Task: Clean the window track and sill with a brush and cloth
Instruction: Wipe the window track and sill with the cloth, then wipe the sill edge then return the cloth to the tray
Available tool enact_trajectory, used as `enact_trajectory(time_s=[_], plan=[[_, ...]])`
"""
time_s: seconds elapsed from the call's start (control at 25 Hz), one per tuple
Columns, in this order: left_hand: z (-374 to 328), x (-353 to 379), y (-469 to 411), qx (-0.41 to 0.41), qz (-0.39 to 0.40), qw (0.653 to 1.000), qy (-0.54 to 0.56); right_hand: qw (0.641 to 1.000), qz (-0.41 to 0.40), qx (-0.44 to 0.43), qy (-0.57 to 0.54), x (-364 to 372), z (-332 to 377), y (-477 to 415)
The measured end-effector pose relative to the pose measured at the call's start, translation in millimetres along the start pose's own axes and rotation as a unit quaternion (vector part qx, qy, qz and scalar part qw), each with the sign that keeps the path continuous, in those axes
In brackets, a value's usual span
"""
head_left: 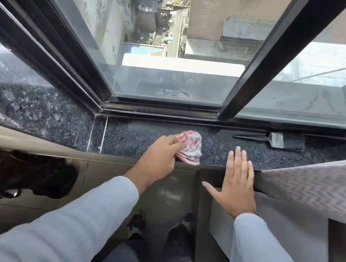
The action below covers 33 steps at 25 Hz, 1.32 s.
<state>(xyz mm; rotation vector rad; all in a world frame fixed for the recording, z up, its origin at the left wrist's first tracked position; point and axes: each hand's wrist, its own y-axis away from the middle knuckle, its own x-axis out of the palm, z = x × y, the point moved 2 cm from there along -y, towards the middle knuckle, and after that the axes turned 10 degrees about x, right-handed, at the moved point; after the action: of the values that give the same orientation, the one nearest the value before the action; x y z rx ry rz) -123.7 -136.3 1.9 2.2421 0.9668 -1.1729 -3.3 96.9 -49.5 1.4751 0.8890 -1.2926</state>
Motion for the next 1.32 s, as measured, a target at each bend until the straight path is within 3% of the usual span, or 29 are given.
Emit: enact_trajectory(time_s=[0.12, 0.24, 0.32, 0.44, 0.56, 0.64, 0.76, 0.96, 1.04, 1.16, 1.32], plan=[[0.4, 12.3, 37.0, 0.082, 0.018, 0.996, -0.023, 1.000, 0.012, -0.005, 0.005, 2.7, -1.2, 1.2], [9.3, 45.5, 79.6, 0.105, 0.221, 0.965, -0.097, 1.000, 0.019, -0.008, 0.001, 3.1, -3.6, 3.7], [27.5, 62.9, 100.5, 0.080, 0.279, 0.948, -0.134, 0.999, 0.020, -0.027, -0.016, -0.7, -6.2, 7.5], [16.8, 69.6, 98.7, 0.013, 0.276, 0.958, -0.081, 0.997, 0.010, -0.045, -0.061, -0.3, -22.2, 44.1], [-43.0, 56.9, 63.9, 0.018, 0.213, 0.976, 0.032, 0.990, -0.002, 0.077, -0.121, 31.0, -59.0, 117.3], [-90.1, 54.5, 34.6, 0.111, 0.191, 0.973, 0.066, 0.971, 0.004, 0.190, -0.144, 57.9, -91.4, 173.3], [-153.5, 78.3, -1.3, 0.276, 0.203, 0.938, 0.057, 0.936, 0.042, 0.310, -0.159, 83.5, -126.6, 241.1], [-225.1, 175.1, -26.8, 0.513, 0.168, 0.841, -0.048, 0.930, 0.069, 0.339, -0.122, 109.7, -138.0, 282.8], [-231.7, 206.8, -29.2, 0.563, 0.172, 0.803, -0.089, 0.929, 0.065, 0.344, -0.119, 112.1, -140.4, 281.3], [-220.6, 244.2, -21.7, 0.563, 0.234, 0.779, -0.145, 0.925, 0.061, 0.354, -0.119, 111.8, -139.6, 279.6], [-208.5, 251.8, -13.6, 0.407, 0.395, 0.794, -0.220, 0.928, 0.062, 0.351, -0.112, 111.4, -138.4, 278.9]])
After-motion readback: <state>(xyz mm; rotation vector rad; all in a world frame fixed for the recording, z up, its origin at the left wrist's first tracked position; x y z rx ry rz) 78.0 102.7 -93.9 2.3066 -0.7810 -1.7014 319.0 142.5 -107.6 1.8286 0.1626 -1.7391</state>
